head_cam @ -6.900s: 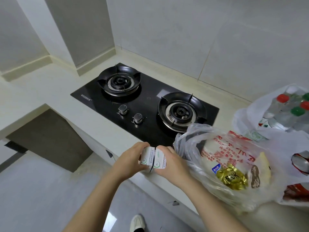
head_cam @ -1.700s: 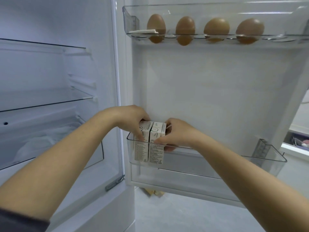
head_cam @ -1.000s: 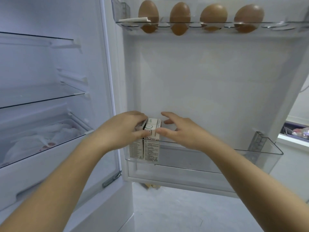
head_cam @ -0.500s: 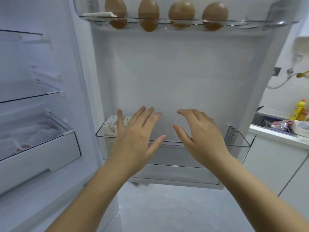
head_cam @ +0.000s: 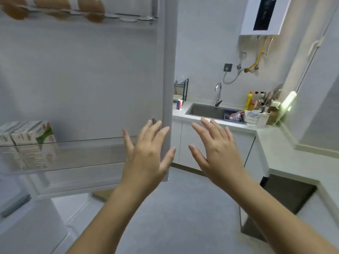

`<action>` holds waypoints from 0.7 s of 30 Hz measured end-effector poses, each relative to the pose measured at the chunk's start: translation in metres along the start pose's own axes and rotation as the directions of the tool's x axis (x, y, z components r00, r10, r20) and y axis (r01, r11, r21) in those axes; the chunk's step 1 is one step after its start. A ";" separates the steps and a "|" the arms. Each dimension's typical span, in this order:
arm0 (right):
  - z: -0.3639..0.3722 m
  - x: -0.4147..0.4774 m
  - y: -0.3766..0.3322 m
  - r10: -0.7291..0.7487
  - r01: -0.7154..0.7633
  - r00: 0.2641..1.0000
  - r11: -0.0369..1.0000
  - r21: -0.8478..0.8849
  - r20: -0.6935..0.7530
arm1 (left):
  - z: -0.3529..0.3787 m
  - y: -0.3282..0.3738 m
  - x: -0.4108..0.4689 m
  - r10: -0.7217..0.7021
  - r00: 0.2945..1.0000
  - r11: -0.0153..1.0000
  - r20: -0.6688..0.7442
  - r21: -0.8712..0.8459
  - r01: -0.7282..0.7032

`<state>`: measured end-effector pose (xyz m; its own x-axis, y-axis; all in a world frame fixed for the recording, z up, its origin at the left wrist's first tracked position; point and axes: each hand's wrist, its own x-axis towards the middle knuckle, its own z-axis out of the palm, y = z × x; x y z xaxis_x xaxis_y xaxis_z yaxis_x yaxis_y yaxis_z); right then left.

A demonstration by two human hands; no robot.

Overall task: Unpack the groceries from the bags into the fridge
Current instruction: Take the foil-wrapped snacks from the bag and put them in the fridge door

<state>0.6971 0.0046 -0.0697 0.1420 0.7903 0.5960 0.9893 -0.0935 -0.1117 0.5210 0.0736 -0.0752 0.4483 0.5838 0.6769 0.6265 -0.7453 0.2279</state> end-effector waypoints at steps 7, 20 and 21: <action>-0.032 -0.063 0.104 0.151 -0.142 0.985 0.985 -0.101 0.082 | 0.066 0.101 -0.009 0.008 0.996 0.999 0.086 -0.046 -0.004; -0.067 -0.156 0.250 0.545 -0.504 0.828 0.826 -0.252 0.133 | 0.189 0.239 0.004 0.159 0.930 0.970 0.331 -0.230 -0.084; -0.069 -0.162 0.262 0.575 -0.528 0.805 0.806 -0.267 0.146 | 0.202 0.251 0.008 0.177 0.922 0.965 0.345 -0.245 -0.093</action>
<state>0.9359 -0.1897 -0.1410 0.6788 0.6705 0.2994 0.7312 -0.6545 -0.1921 0.8102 -0.0443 -0.1540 0.7439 0.5177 0.4226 0.4067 -0.8525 0.3284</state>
